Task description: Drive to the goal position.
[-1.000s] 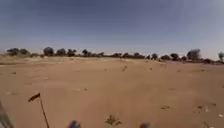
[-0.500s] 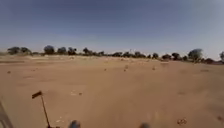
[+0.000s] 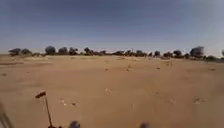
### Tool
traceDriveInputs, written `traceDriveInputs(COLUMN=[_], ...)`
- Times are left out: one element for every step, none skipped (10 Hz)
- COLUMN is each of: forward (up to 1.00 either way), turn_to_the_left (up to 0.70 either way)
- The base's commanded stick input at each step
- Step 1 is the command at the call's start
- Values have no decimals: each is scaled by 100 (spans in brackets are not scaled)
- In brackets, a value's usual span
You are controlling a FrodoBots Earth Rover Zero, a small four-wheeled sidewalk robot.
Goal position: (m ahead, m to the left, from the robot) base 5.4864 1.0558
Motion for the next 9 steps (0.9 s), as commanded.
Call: traceDriveInputs(forward=[70,70,70,70,70,70,70,70,70], turn_to_the_left=[0,0,0,0,0,0,0,0,0])
